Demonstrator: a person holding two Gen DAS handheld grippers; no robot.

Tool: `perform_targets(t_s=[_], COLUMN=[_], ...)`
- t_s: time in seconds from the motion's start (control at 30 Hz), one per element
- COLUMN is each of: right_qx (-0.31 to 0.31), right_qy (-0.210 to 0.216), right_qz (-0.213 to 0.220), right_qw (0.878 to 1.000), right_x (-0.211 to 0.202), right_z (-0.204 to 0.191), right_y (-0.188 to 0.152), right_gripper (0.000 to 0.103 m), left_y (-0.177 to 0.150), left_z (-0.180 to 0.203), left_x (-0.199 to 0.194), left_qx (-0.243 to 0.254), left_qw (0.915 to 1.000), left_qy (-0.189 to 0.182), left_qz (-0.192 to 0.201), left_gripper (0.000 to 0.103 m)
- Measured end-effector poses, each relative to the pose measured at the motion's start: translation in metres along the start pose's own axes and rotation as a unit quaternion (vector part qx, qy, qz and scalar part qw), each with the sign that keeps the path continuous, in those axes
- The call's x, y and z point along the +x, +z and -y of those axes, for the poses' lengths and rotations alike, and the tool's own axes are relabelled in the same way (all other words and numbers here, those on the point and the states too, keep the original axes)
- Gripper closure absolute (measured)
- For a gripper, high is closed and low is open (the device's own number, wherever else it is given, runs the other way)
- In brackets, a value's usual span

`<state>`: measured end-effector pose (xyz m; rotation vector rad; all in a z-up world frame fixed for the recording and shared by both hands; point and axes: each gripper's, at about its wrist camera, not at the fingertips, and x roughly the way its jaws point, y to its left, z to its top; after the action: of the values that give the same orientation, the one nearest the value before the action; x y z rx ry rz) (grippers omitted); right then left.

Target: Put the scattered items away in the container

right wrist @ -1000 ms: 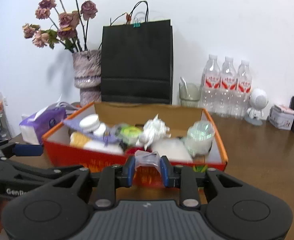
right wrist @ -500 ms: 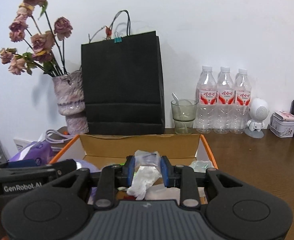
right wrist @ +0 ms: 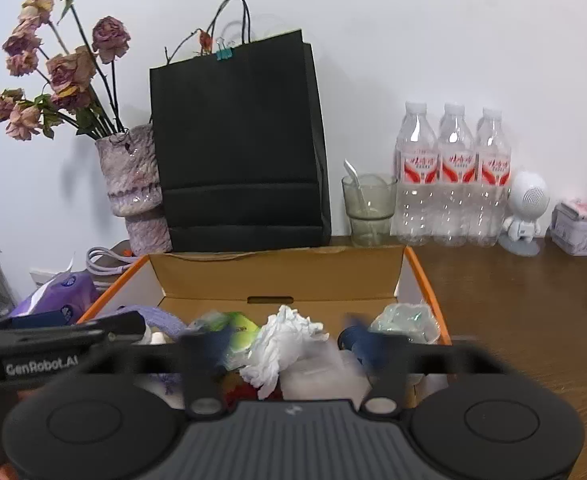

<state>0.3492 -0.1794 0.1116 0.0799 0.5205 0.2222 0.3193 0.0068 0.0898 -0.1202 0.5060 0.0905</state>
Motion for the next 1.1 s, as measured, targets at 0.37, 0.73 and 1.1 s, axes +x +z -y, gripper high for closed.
perform_targets(t_s=[0.37, 0.73, 1.1], right_qx=[0.016, -0.009, -0.029], right_qy=[0.003, 0.001, 0.001], right_qz=[-0.009, -0.001, 0.011], right_qw=[1.0, 1.0, 1.0], right_x=[-0.003, -0.019, -0.078], right_z=[0.006, -0.003, -0.013], right_y=[0.001, 0.004, -0.008], right_gripper=[0.0, 0.0, 0.0], left_y=[0.002, 0.003, -0.012], left_z=[-0.004, -0.001, -0.006], left_x=[-0.004, -0.028, -0.081], left_qx=[-0.003, -0.001, 0.001], left_qw=[1.0, 0.9997, 0.999], left_qy=[-0.006, -0.018, -0.043], left_qz=[0.002, 0.019, 0.013], left_gripper=[0.0, 0.0, 0.0])
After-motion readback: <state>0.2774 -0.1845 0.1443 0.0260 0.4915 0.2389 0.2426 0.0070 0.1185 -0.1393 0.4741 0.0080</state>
